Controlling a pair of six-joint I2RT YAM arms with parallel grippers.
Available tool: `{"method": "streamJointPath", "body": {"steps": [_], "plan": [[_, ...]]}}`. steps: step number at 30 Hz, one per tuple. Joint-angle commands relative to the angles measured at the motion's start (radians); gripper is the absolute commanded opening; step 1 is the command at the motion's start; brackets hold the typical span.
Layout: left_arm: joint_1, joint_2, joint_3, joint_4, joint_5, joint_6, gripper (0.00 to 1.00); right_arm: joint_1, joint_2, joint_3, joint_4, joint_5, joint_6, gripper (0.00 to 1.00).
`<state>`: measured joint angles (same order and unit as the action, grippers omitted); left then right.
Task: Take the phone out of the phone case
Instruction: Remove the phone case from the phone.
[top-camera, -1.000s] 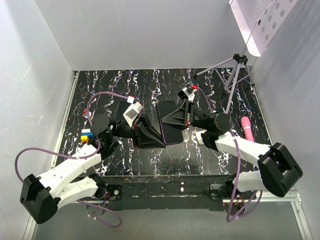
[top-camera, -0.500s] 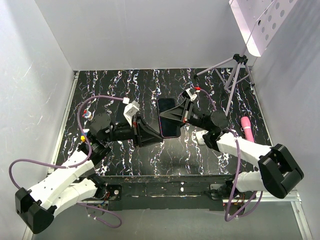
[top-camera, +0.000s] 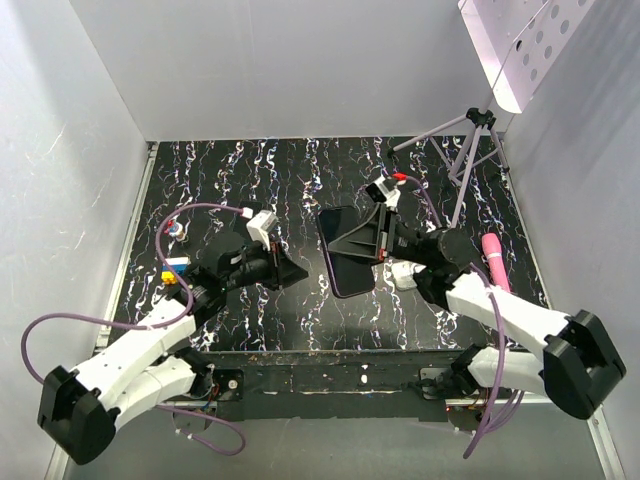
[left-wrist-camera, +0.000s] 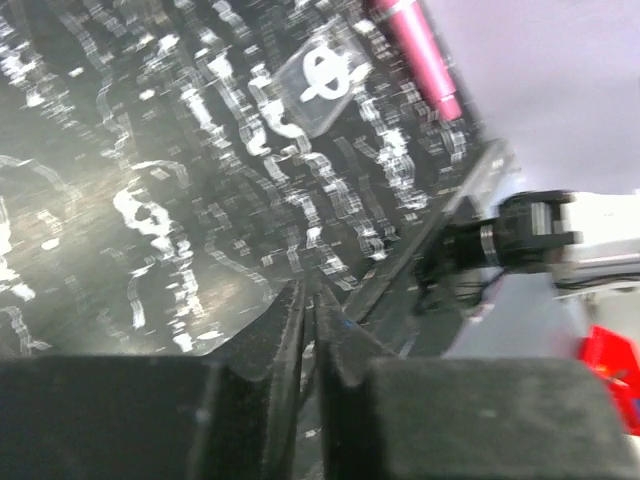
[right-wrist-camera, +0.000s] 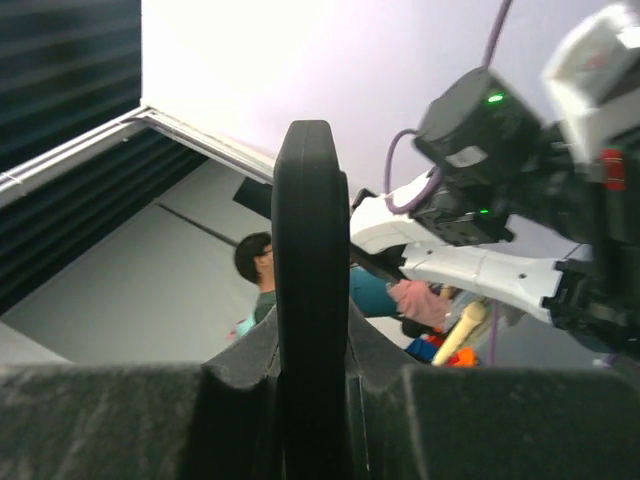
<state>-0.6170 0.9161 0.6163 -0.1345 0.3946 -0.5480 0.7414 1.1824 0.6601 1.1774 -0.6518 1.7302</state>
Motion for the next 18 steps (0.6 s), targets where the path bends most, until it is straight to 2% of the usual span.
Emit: {"method": "streamJointPath", "body": {"steps": [1,3,5,8,9,11,18], "plan": [[-0.001,-0.127,0.005,0.218,0.192,-0.062,0.22,-0.049,-0.098,0.041,-0.177,-0.009,-0.196,0.01],[-0.001,-0.16,-0.006,0.277,0.265,-0.113,0.45,-0.066,-0.136,0.062,-0.338,-0.009,-0.305,0.01],[-0.001,-0.186,-0.024,0.358,0.327,-0.183,0.62,-0.073,-0.179,0.09,-0.558,0.027,-0.42,0.01],[-0.007,-0.197,-0.087,0.545,0.362,-0.347,0.73,-0.074,-0.222,0.131,-0.732,0.09,-0.543,0.01],[-0.012,-0.192,-0.107,0.605,0.363,-0.39,0.8,-0.076,-0.224,0.144,-0.754,0.096,-0.56,0.01],[-0.024,-0.152,-0.119,0.66,0.363,-0.454,0.82,-0.076,-0.219,0.159,-0.768,0.106,-0.57,0.01],[-0.081,-0.066,-0.084,0.736,0.397,-0.461,0.77,-0.077,-0.182,0.167,-0.727,0.123,-0.544,0.01]]}}
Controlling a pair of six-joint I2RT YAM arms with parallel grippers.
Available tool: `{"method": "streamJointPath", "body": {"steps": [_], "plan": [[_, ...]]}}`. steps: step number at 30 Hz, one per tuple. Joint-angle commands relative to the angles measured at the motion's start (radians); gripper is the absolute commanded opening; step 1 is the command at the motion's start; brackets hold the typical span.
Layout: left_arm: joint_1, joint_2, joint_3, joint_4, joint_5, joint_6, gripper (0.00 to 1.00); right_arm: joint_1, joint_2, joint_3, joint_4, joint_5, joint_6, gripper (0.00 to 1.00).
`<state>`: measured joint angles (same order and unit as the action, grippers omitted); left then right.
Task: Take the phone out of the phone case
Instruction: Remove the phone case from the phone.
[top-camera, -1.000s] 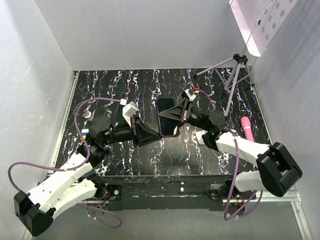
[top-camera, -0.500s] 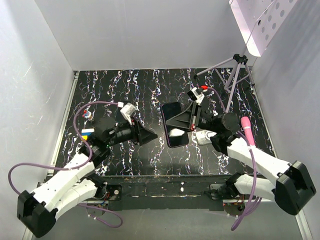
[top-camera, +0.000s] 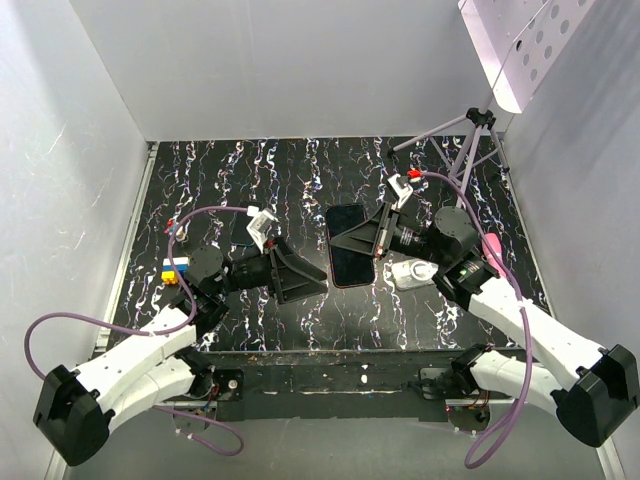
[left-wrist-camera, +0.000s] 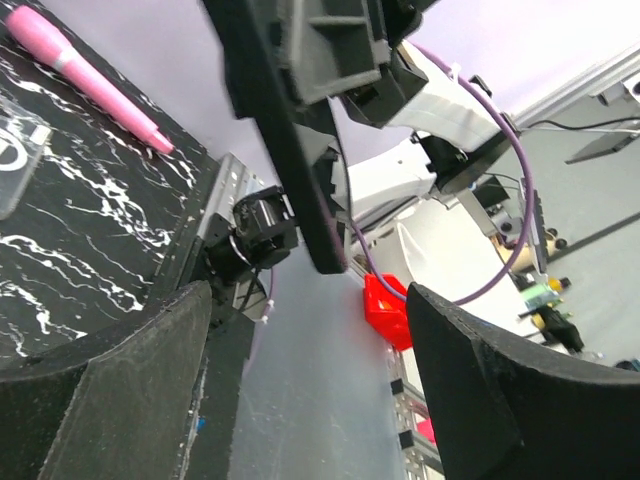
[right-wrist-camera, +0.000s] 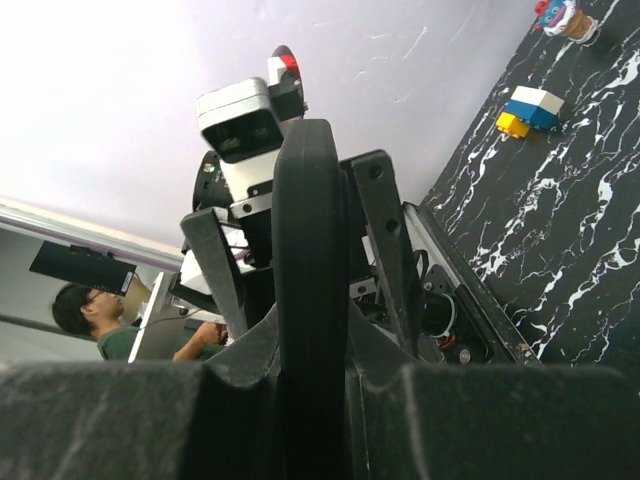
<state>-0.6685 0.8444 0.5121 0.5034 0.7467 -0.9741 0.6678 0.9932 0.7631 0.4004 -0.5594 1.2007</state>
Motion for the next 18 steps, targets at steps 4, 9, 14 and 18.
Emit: {"method": "streamJointPath", "body": {"steps": [4,9,14,18], "plan": [[-0.046,0.018,0.042,0.081,0.045,-0.017,0.74,-0.004,0.022,0.062,0.074,0.038,-0.001,0.01],[-0.068,0.039,0.045,0.086,0.034,-0.015,0.64,-0.004,0.039,0.061,0.118,0.03,0.022,0.01],[-0.091,0.091,0.06,0.081,0.025,-0.005,0.6,-0.004,0.044,0.047,0.143,0.026,0.04,0.01],[-0.1,0.116,0.075,0.095,0.02,-0.002,0.55,-0.004,0.041,0.042,0.144,0.024,0.04,0.01]]}}
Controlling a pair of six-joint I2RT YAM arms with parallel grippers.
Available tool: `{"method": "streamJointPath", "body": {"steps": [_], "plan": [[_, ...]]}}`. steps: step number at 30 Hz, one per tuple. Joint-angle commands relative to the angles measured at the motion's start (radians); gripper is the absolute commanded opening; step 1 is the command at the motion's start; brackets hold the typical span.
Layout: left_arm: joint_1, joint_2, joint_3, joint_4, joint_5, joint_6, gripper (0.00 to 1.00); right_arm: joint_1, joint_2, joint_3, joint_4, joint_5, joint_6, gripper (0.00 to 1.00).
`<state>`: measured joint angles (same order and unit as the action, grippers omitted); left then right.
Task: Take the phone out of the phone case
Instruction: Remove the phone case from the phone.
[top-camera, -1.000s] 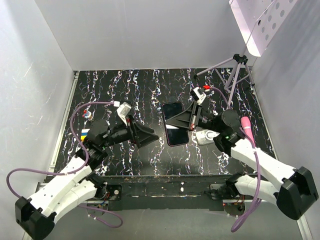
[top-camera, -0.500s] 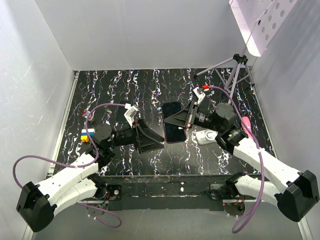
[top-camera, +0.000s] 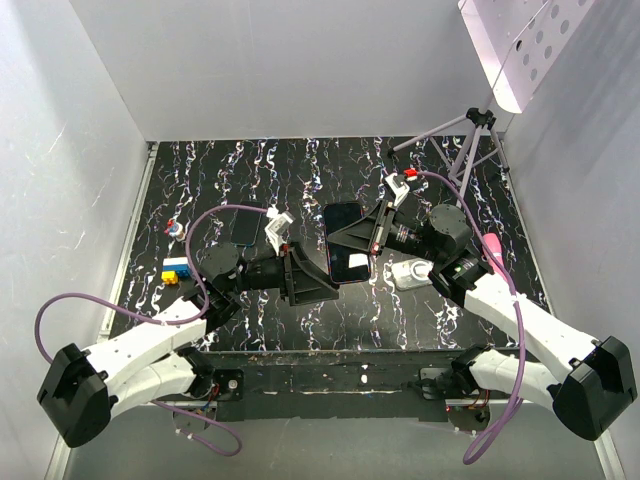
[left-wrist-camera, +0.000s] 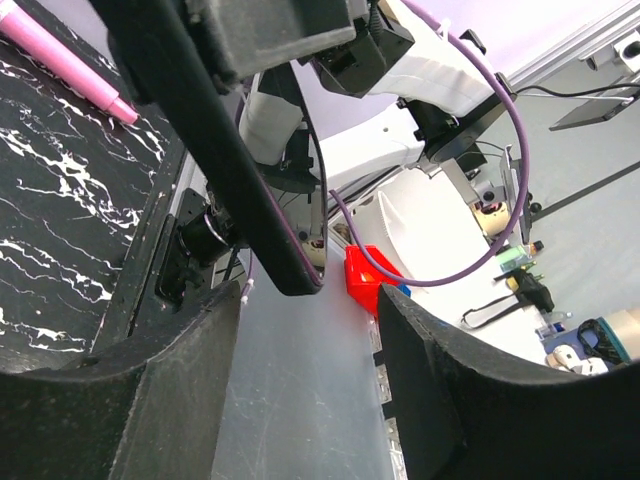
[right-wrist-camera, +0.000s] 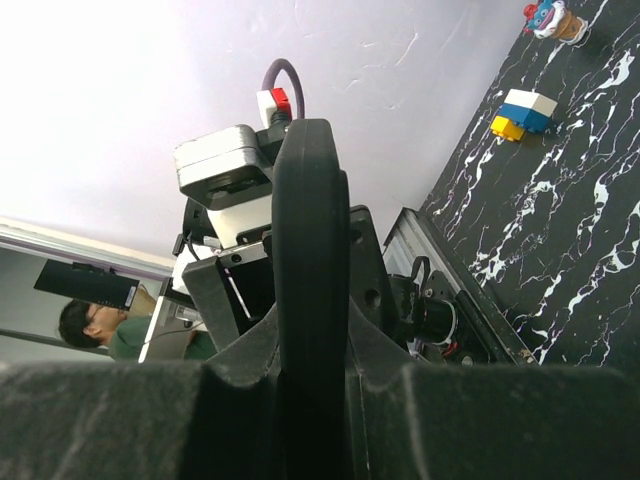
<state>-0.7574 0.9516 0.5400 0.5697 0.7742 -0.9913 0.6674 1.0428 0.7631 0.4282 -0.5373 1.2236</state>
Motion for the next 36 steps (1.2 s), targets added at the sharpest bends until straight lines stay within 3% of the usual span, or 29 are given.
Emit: {"method": "streamJointPath", "body": {"steps": [1,14,16,18,20,23,26,28,31,36], "plan": [[-0.013,0.012,0.052,0.03,-0.01,0.019,0.54,-0.003,-0.009,0.041,0.116,0.0,0.019,0.01],[-0.016,0.076,0.075,0.047,-0.007,0.025,0.3,-0.003,-0.021,0.022,0.13,-0.003,0.034,0.01],[-0.016,0.078,0.077,0.05,-0.007,0.04,0.24,-0.003,-0.02,0.016,0.145,-0.006,0.05,0.01],[-0.016,0.064,0.078,0.029,-0.013,0.087,0.08,-0.002,-0.017,0.01,0.167,-0.018,0.074,0.01],[-0.016,0.03,0.078,-0.008,-0.026,0.184,0.0,-0.002,-0.017,-0.005,0.2,-0.035,0.117,0.01],[-0.016,-0.042,0.077,-0.094,-0.023,0.423,0.0,0.0,-0.018,-0.048,0.288,-0.073,0.215,0.01],[-0.016,-0.088,0.133,-0.323,-0.015,0.731,0.0,0.011,-0.018,-0.102,0.415,-0.108,0.335,0.01],[-0.016,-0.091,0.162,-0.405,-0.015,0.831,0.0,0.037,-0.018,-0.122,0.466,-0.113,0.381,0.01],[-0.014,-0.056,0.181,-0.426,-0.035,0.866,0.0,0.086,-0.026,-0.119,0.494,-0.107,0.399,0.01],[-0.003,0.041,0.157,-0.282,-0.043,0.679,0.0,0.124,-0.059,-0.091,0.466,-0.076,0.343,0.01]]}}
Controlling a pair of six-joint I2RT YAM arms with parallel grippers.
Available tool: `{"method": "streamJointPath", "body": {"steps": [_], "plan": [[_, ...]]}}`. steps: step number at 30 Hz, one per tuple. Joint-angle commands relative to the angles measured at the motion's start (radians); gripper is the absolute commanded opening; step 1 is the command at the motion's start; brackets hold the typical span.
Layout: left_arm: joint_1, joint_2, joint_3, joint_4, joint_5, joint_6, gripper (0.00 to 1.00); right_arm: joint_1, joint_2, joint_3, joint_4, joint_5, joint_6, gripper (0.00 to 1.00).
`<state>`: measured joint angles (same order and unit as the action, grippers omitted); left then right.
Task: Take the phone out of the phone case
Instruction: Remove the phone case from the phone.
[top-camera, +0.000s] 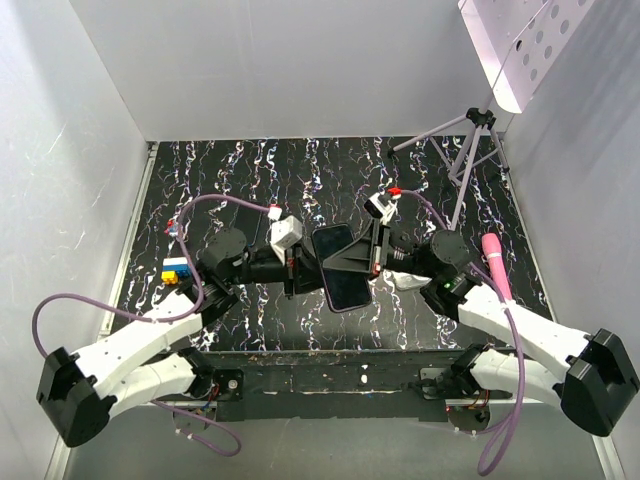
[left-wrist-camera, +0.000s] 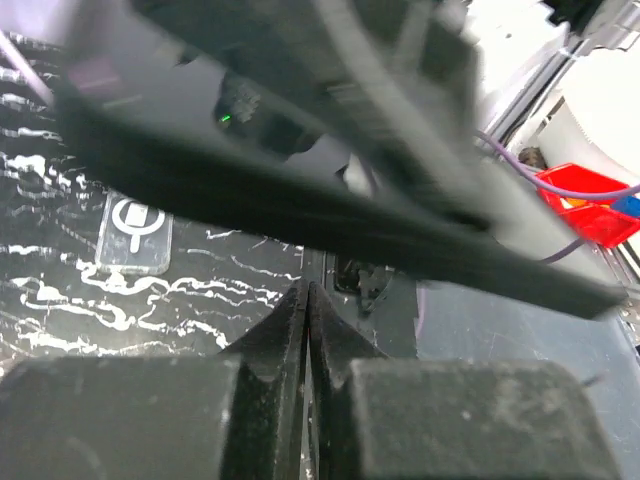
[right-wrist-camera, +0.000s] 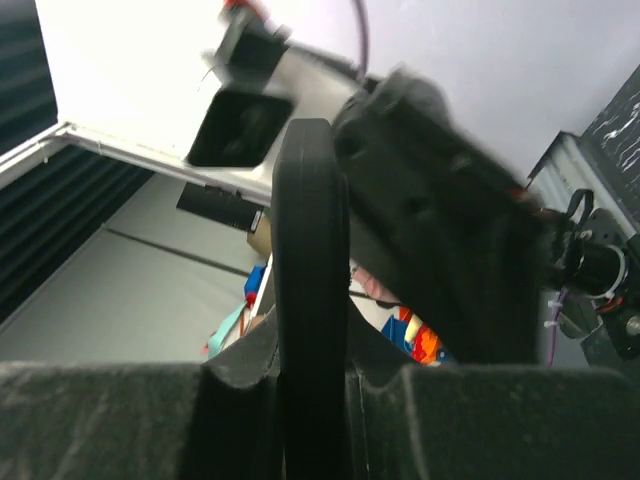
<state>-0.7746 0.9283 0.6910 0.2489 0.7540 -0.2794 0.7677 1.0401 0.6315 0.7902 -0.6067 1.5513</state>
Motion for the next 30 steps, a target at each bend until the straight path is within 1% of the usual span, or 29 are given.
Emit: {"method": "streamJointPath", "body": {"steps": [1,3,4,5,6,8,10,12,13,16,19,20,22,24,26,29,30], "plan": [[0.014,0.072,-0.007,0.08,0.004,-0.073,0.0,0.024,-0.074,0.039,0.086,0.017,-0.009,0.01],[0.014,0.07,-0.028,0.105,0.001,-0.159,0.0,0.009,-0.103,0.062,0.011,0.025,-0.077,0.01],[0.014,0.06,-0.042,0.101,0.01,-0.193,0.0,0.001,-0.118,0.082,-0.055,0.031,-0.136,0.01],[0.014,0.04,-0.054,0.095,0.025,-0.208,0.09,-0.004,-0.132,0.098,-0.128,0.041,-0.192,0.01],[0.014,0.017,-0.068,0.083,0.028,-0.233,0.22,-0.008,-0.143,0.12,-0.219,0.05,-0.251,0.01],[0.015,-0.054,-0.094,0.04,0.002,-0.282,0.52,-0.016,-0.161,0.151,-0.33,0.062,-0.35,0.01],[0.015,-0.127,-0.094,-0.028,-0.022,-0.291,0.65,-0.019,-0.179,0.178,-0.425,0.074,-0.452,0.01],[0.017,-0.186,-0.065,-0.121,-0.077,-0.29,0.72,-0.022,-0.19,0.203,-0.5,0.081,-0.542,0.01],[0.017,-0.218,-0.052,-0.163,-0.108,-0.296,0.73,-0.022,-0.196,0.206,-0.515,0.081,-0.577,0.01],[0.017,-0.255,0.004,-0.204,-0.192,-0.335,0.74,-0.024,-0.204,0.215,-0.551,0.074,-0.651,0.01],[0.017,-0.22,0.077,-0.243,-0.315,-0.415,0.73,-0.027,-0.204,0.215,-0.562,0.053,-0.688,0.01],[0.018,-0.185,0.112,-0.285,-0.332,-0.435,0.74,-0.025,-0.206,0.212,-0.551,0.044,-0.692,0.01],[0.018,-0.111,0.172,-0.307,-0.317,-0.467,0.77,-0.025,-0.21,0.197,-0.522,0.035,-0.692,0.01],[0.018,-0.057,0.186,-0.225,-0.265,-0.509,0.79,-0.025,-0.21,0.188,-0.513,0.035,-0.689,0.01],[0.017,-0.026,0.165,-0.139,-0.246,-0.555,0.79,-0.027,-0.21,0.185,-0.505,0.035,-0.688,0.01],[0.017,-0.005,0.137,-0.08,-0.248,-0.596,0.76,-0.024,-0.206,0.185,-0.506,0.044,-0.672,0.01],[0.018,-0.002,0.131,-0.076,-0.237,-0.601,0.72,-0.025,-0.21,0.183,-0.523,0.083,-0.659,0.01]]}}
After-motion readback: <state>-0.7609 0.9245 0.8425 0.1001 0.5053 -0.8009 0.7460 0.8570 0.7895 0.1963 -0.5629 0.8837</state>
